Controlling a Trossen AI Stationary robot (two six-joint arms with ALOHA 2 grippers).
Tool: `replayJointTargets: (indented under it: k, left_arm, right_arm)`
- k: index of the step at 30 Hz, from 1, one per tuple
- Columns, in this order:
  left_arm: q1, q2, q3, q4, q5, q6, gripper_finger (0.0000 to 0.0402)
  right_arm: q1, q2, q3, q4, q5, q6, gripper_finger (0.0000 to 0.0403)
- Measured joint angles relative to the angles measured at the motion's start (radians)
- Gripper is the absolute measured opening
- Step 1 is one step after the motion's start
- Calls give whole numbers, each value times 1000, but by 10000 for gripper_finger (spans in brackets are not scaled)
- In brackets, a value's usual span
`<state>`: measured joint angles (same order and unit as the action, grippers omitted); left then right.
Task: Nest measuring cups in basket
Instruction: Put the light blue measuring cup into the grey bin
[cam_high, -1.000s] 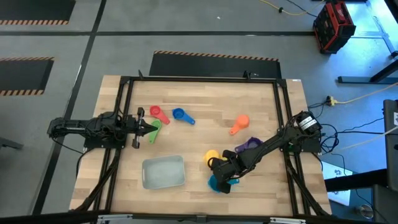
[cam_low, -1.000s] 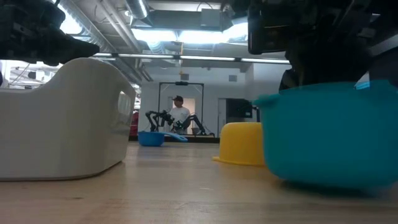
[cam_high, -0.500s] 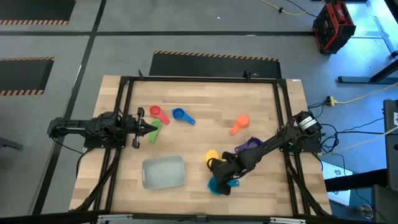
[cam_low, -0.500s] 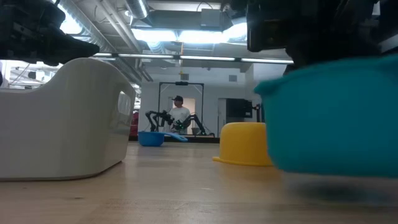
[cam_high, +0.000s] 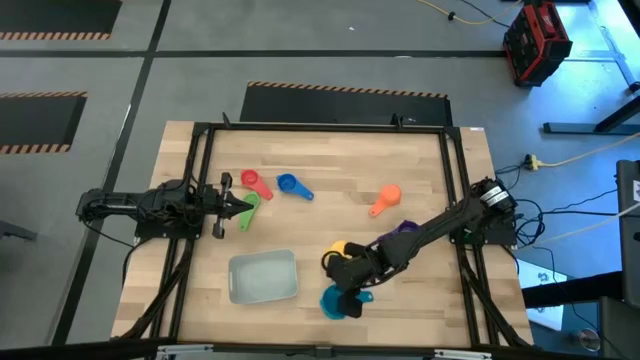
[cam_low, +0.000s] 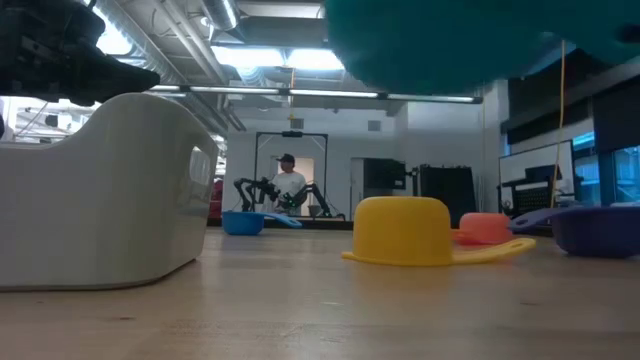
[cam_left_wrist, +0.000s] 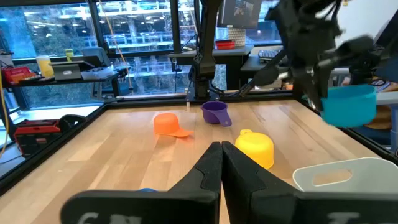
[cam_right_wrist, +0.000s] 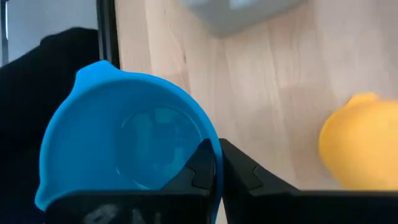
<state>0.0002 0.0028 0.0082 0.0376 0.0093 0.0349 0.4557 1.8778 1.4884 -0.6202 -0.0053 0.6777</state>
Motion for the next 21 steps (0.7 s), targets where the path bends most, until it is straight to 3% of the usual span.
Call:
replayJointTargets:
  k: [10,21]
  left_arm:
    - [0,0,0,0,0,0,0]
    - [0,0,0,0,-1,0,0]
  right_arm:
    - [-100,0,161,-9,4,-162,15]
    - [-208,6,169,244,-14,-247,16]
